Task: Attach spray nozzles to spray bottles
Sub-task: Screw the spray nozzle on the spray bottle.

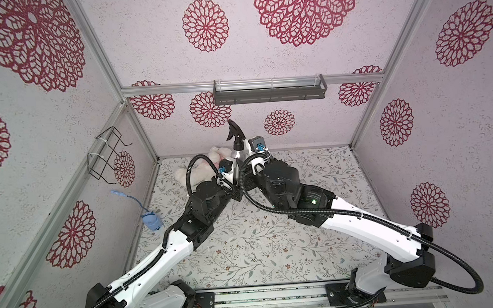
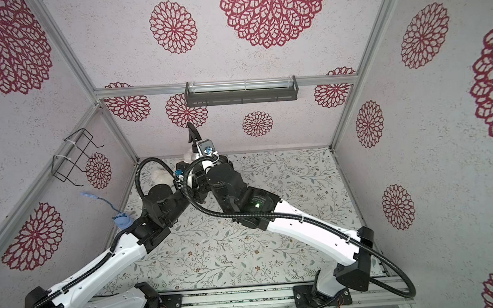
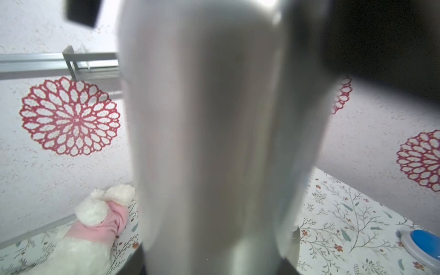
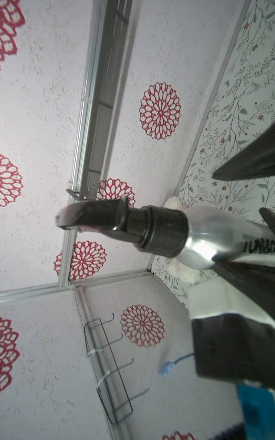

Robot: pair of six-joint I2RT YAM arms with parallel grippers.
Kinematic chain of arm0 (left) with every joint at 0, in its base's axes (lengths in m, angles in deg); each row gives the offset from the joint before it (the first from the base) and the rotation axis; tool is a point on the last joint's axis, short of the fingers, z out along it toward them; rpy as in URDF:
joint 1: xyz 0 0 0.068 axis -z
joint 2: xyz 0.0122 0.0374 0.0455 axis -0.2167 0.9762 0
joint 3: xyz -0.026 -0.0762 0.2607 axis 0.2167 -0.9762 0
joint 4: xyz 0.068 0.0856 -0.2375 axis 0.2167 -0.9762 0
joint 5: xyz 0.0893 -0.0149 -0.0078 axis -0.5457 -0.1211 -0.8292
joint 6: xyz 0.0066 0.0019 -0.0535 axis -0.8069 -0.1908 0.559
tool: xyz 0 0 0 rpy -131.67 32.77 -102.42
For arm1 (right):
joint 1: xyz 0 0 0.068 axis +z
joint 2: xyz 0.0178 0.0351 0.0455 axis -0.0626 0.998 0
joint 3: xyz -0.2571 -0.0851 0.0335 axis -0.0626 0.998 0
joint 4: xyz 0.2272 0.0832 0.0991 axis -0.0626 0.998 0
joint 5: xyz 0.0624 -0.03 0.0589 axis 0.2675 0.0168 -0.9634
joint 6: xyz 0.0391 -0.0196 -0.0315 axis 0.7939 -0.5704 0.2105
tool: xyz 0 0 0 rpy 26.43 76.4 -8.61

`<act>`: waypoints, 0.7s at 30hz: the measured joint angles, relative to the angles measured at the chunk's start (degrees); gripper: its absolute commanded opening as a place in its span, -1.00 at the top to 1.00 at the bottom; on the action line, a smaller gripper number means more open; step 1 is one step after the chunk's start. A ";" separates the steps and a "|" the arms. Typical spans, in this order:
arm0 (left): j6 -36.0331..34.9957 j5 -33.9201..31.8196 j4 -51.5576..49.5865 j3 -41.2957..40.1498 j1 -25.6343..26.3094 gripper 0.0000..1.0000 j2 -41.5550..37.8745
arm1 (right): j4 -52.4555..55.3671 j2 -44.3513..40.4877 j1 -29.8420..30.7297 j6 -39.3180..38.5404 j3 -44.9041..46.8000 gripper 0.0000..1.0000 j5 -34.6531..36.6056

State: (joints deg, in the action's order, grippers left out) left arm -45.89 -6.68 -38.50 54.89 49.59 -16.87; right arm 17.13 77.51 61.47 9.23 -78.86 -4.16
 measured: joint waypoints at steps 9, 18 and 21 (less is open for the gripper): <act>-0.79 1.95 2.14 -0.11 0.00 0.96 -0.70 | 3.13 -8.13 -0.31 -0.04 3.98 -0.25 -9.79; -0.85 6.03 2.47 -0.11 0.00 0.95 -0.79 | 4.55 -8.98 -14.62 1.16 0.85 -0.34 -33.51; -0.83 7.52 2.51 -0.11 0.00 0.95 -0.79 | 4.35 -8.37 -17.27 1.60 -0.76 -0.36 -40.17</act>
State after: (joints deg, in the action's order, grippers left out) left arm -46.72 0.84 -35.99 54.78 49.59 -17.66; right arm 21.48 69.14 44.20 10.83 -79.63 -44.33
